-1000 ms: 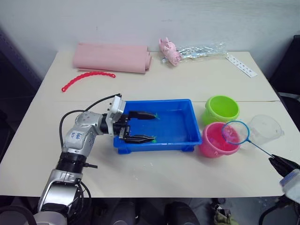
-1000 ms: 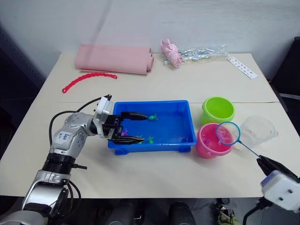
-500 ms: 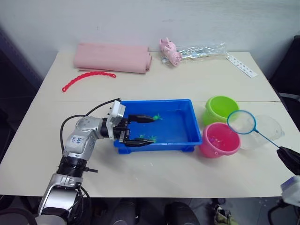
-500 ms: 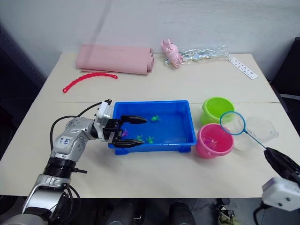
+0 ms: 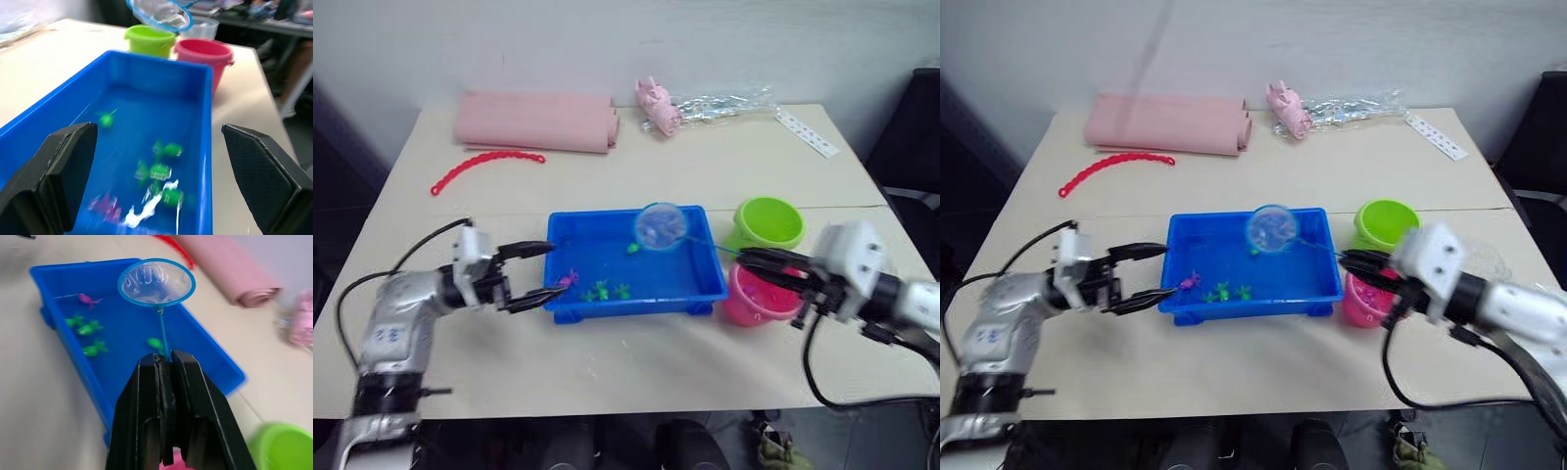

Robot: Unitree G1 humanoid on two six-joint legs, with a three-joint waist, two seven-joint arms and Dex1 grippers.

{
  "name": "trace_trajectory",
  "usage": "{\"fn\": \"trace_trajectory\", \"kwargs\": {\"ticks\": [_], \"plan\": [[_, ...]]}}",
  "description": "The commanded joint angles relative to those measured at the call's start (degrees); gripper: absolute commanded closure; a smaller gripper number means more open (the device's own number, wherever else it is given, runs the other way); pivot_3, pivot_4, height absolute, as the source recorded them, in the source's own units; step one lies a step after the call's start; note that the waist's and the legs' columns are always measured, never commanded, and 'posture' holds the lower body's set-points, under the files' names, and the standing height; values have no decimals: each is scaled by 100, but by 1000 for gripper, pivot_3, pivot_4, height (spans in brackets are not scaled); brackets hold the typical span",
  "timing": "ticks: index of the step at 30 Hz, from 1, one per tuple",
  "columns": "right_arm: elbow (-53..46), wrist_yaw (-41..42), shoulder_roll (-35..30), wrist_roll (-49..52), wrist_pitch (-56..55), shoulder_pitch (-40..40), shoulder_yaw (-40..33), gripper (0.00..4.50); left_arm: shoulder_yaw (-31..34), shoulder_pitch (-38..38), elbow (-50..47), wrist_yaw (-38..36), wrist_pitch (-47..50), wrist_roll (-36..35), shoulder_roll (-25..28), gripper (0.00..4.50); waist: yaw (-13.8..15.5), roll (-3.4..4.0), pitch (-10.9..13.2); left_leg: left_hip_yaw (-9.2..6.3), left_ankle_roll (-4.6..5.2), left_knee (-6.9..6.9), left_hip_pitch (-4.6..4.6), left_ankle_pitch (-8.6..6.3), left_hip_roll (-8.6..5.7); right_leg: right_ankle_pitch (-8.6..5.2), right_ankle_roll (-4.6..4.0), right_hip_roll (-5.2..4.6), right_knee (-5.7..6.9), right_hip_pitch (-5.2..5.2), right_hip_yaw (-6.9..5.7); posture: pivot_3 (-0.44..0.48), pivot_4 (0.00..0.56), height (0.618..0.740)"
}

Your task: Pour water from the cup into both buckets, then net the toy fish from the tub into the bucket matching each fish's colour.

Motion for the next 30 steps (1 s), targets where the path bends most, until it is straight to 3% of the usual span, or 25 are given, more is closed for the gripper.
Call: {"fn": "trace_trajectory", "kwargs": {"ticks": [1,5,11,19,30], "plan": [[709,433,532,-710,281,-1286,1341,4500,726,616,-323,208,69,-183,278,53,-66,-3,0,2,2,3,2,-1,0,0,0,-1,1,1,2,0,150,740],[1340,522,1094,-1357,443,-2114,2113,4500,1147,1199,-606,334,191,-291,414,53,-61,-2,1,0,1,3,0,-2,0,0,0,-8,7,-7,2,0,150,740],[2196,807,1430,-2300,105,-2678,2721,4500,1565,1802,-839,302,430,-374,728,53,-23,-3,1,3,5,3,-2,-7,-3,0,0,-14,6,-7,2,0,150,740],[3096,1048,2006,-3179,-433,-3181,3112,4500,1444,1705,-1005,333,631,-384,826,53,-139,-3,0,4,0,-1,2,-4,-3,0,0,-13,47,-17,2,0,150,740],[3256,1379,2670,-3428,-261,-3150,3155,4500,1110,1466,-638,97,509,-158,1079,53,-175,-3,1,7,-4,-5,3,-4,0,0,0,-8,51,-21,2,0,150,740]]}}
